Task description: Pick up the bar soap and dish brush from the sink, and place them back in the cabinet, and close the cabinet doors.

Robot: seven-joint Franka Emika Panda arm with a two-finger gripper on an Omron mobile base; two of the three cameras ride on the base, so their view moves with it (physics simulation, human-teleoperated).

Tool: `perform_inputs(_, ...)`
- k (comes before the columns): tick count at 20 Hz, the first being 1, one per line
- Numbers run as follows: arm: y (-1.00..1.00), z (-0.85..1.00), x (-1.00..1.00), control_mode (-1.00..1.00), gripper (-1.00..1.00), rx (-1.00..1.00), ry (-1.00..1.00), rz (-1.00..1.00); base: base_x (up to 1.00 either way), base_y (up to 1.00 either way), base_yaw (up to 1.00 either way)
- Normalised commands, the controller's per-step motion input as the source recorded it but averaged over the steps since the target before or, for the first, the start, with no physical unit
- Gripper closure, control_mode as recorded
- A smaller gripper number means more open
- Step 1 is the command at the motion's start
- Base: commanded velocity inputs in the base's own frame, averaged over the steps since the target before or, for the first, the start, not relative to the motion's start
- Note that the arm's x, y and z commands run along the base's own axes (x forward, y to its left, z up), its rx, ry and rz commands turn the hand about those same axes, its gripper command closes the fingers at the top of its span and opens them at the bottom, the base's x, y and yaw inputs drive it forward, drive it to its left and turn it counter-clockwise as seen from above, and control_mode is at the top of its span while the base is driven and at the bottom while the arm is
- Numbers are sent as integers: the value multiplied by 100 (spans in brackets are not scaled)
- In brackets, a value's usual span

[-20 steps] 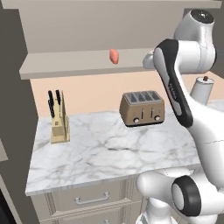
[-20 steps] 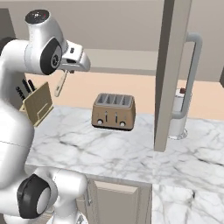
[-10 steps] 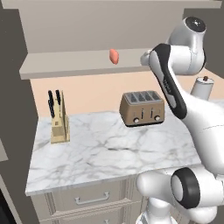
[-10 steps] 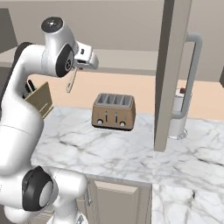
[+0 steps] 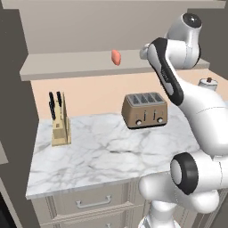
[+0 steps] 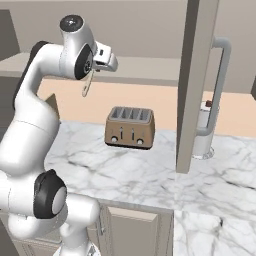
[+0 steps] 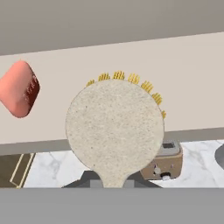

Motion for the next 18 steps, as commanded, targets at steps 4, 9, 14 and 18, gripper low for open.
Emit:
perform_inputs(4, 0, 5, 45, -100, 100, 0, 0, 1, 0, 0, 0)
perform_inputs(9, 0, 0, 36, -100, 100, 0, -4, 3, 0, 0, 0)
perform_inputs(14, 0, -1, 24, -100, 100, 0, -11, 4, 0, 0, 0)
perform_inputs(18, 0, -9, 16, -100, 100, 0, -14, 5, 0, 0, 0)
